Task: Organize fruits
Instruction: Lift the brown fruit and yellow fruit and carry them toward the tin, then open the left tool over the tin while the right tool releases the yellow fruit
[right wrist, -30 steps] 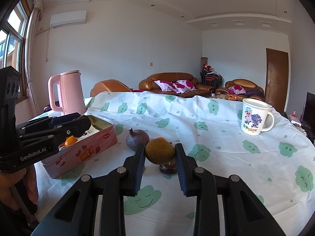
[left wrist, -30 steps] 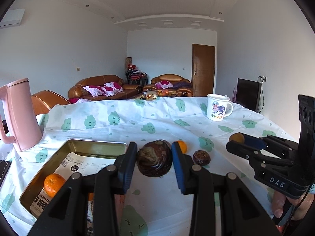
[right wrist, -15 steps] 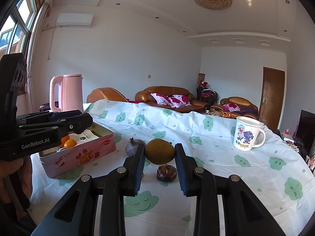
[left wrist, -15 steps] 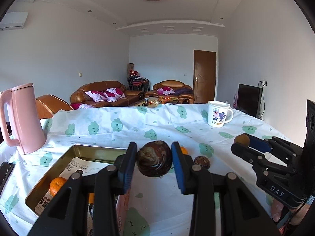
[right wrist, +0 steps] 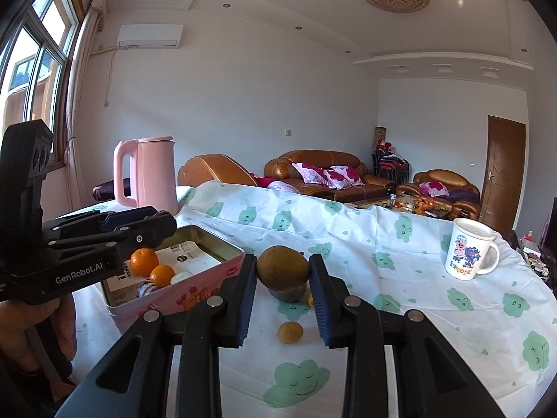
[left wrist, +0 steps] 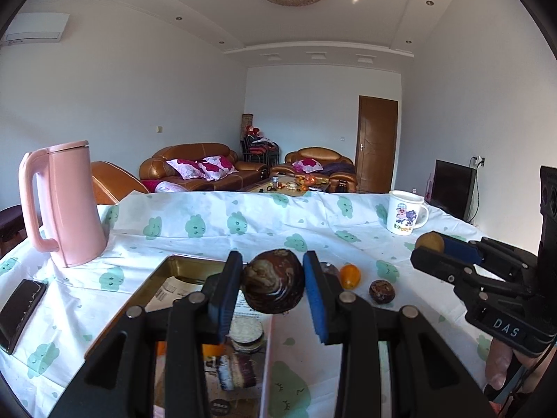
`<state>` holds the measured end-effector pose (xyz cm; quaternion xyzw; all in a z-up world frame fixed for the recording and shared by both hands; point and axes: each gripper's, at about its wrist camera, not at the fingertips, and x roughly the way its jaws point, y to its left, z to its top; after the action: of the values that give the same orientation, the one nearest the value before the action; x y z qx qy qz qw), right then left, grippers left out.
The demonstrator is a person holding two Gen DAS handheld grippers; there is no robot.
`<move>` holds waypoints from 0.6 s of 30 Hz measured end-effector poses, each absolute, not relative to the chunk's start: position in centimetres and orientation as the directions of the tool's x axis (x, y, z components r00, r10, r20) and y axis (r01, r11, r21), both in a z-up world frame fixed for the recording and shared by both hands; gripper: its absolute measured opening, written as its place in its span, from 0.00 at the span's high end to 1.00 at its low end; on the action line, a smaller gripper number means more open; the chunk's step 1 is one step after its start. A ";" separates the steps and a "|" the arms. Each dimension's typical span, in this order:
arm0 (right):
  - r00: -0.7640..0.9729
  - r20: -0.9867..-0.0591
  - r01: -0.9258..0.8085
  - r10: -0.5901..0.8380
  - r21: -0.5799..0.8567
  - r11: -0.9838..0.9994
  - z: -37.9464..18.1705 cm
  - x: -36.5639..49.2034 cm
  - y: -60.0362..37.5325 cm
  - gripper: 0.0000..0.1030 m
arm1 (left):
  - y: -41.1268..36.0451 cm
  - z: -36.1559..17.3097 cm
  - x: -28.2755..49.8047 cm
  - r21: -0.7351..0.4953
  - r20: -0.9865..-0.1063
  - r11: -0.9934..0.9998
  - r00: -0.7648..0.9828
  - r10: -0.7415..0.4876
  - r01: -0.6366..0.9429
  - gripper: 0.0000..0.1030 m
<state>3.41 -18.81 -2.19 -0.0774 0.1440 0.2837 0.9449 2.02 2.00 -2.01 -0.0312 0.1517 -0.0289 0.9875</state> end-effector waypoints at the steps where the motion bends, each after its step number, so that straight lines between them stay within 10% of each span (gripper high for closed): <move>1: 0.786 -0.319 -0.574 0.529 -0.061 0.816 -2.0 3.5 -18.2 0.69 | 2.8 -2.0 2.0 -0.074 -0.300 0.997 0.952 -0.054 0.033 0.64; 18: 0.591 -0.464 -0.763 0.660 -0.056 0.644 -4.4 3.9 -6.1 0.69 | 11.6 -4.3 1.7 -0.140 -0.410 0.981 0.909 0.068 -0.136 0.64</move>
<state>3.93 -6.08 -4.37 -0.1256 0.2052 0.4028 0.8831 1.69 11.61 -4.27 -0.0827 0.2063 0.0523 0.9736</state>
